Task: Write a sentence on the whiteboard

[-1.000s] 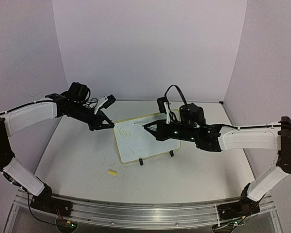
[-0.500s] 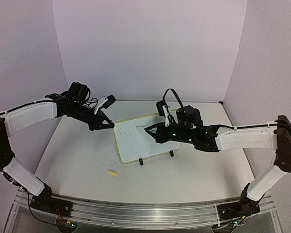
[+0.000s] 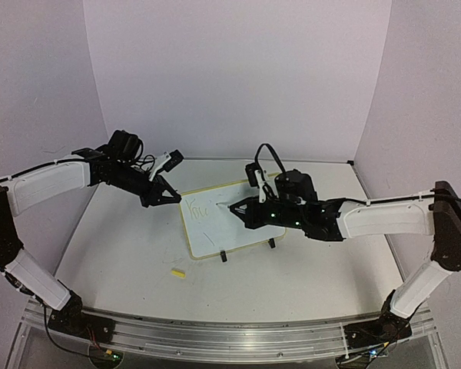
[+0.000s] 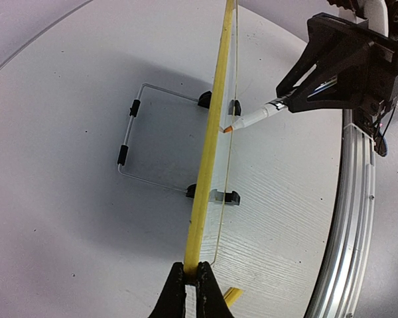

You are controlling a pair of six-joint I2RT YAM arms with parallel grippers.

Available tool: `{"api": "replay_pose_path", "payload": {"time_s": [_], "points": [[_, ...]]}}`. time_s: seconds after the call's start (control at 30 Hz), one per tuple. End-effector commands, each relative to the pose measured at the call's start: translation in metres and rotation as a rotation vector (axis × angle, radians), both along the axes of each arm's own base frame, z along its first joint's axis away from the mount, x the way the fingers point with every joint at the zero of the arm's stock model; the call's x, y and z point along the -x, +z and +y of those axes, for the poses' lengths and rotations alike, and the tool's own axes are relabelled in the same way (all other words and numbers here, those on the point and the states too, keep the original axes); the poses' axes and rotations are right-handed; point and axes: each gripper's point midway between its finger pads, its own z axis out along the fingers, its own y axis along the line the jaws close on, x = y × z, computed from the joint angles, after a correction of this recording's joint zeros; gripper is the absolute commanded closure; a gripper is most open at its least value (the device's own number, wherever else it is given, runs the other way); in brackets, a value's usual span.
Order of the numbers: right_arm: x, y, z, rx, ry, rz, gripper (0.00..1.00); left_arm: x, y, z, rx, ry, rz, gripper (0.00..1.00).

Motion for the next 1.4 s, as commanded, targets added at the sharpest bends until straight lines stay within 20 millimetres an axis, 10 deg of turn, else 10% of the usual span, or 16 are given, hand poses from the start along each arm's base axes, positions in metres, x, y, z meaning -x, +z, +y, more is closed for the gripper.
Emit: {"api": "replay_pose_path", "payload": {"time_s": [0.0,0.47,1.37], "points": [[-0.012,0.015,-0.002,-0.020,-0.054,-0.034,1.00,0.000,0.007,0.003,-0.012,-0.002,-0.050,1.00],[0.000,-0.021,-0.014,0.025,-0.056,0.046,1.00,0.000,0.006,0.003,-0.013,-0.002,-0.048,1.00],[-0.012,0.031,-0.014,-0.099,-0.105,-0.062,1.00,-0.001,0.007,0.003,-0.011,-0.003,-0.049,1.00]]}}
